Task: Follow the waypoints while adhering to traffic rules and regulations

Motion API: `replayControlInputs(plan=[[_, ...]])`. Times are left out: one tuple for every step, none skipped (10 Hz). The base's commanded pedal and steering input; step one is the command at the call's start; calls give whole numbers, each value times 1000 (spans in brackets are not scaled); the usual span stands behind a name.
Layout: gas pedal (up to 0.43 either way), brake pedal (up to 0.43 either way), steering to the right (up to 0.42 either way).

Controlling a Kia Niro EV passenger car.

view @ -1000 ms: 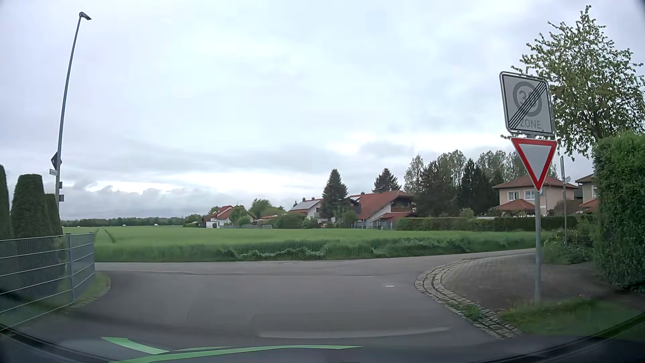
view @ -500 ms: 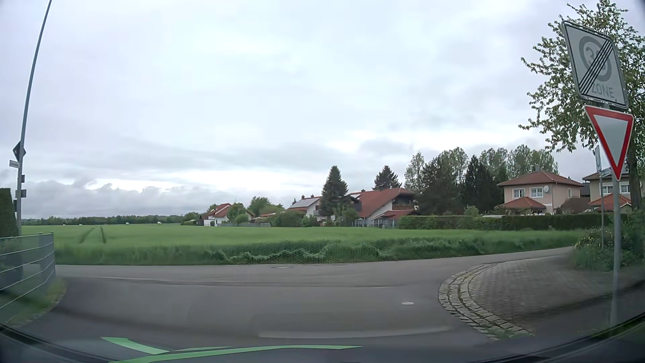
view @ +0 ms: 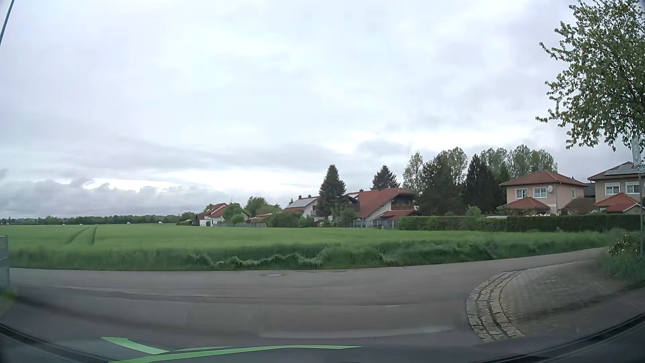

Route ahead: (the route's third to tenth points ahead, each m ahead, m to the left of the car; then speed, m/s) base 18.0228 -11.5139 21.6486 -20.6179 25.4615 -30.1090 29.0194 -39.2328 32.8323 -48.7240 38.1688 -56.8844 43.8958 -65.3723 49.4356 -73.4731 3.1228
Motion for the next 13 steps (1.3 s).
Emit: replayControlInputs(plan=[[0,128,53],[0,128,66],[0,140,75],[0,152,87],[0,165,99],[0,177,108],[0,189,115],[0,207,122],[0,213,127],[0,213,132],[0,213,135],[0,213,135],[0,213,135]])
